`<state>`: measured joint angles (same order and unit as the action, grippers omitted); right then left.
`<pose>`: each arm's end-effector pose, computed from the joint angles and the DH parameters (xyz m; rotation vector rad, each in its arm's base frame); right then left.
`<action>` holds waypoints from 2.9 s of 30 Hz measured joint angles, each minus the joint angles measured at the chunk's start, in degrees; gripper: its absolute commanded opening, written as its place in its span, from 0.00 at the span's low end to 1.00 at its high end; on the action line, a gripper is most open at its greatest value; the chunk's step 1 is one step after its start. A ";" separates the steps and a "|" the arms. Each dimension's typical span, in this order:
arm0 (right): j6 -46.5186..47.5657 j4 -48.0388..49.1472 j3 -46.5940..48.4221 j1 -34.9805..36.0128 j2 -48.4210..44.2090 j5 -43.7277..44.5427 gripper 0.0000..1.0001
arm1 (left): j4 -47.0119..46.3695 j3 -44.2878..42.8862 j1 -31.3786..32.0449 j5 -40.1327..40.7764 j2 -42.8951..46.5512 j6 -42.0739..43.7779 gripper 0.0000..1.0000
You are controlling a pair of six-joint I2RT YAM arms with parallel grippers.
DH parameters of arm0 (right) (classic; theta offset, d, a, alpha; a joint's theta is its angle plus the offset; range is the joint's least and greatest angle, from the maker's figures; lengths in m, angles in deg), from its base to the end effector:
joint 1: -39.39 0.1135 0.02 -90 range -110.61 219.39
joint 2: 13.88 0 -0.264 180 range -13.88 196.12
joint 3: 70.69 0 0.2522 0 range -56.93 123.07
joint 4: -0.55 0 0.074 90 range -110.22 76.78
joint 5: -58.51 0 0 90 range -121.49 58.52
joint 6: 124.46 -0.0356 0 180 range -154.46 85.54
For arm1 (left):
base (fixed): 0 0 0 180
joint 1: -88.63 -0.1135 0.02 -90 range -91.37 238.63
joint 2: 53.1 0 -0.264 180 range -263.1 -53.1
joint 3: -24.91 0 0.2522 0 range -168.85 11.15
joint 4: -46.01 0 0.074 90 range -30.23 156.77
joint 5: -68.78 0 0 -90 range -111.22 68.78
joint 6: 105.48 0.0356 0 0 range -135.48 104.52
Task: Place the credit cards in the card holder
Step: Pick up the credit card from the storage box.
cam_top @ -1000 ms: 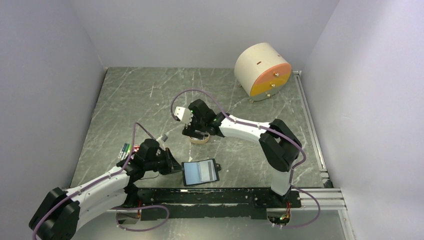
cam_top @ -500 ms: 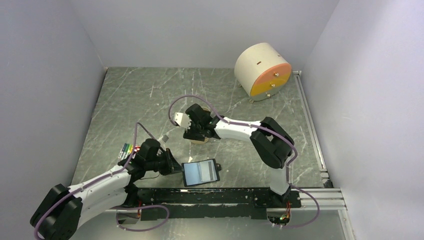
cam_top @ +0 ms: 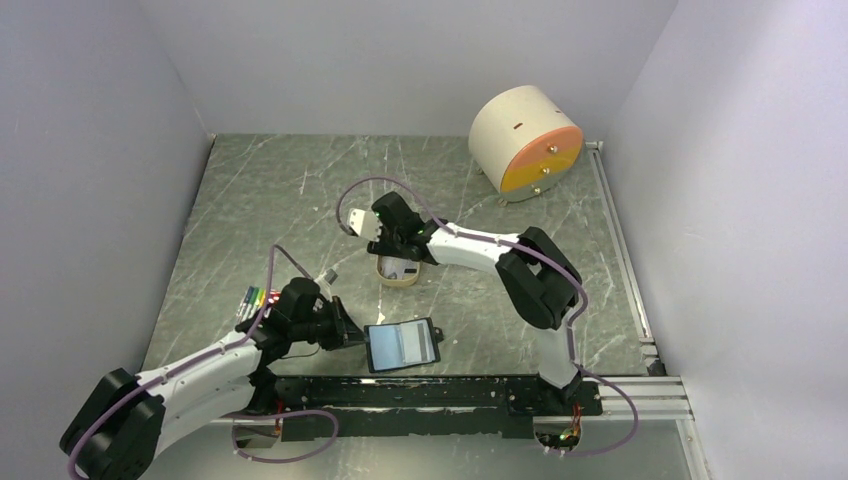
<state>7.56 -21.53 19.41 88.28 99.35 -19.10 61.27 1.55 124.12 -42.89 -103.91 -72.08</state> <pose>0.2902 0.3210 0.1798 -1.5961 1.7180 -0.1960 0.1191 -0.1011 0.1292 -0.2606 2.5816 -1.1584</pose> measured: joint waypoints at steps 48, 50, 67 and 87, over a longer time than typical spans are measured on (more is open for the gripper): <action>-0.68 -5.70 7.54 -4.15 2.64 -5.35 0.34 | 0.04 1.86 0.00 -0.20 2.75 -1.22 0.09; -0.68 -6.08 7.85 -4.17 2.60 -5.38 0.33 | 0.04 1.86 0.00 -0.20 2.71 -1.20 0.09; -0.66 -9.73 11.21 -4.20 2.05 -6.54 0.20 | 0.00 1.86 0.00 -0.20 1.73 -1.20 0.09; -0.87 -14.60 12.61 -4.52 -0.66 -12.22 0.00 | 0.02 1.86 0.00 -0.22 2.38 -1.25 0.09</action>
<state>6.68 -36.13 32.02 83.75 98.70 -31.32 61.29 3.41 124.12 -43.11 -101.53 -73.32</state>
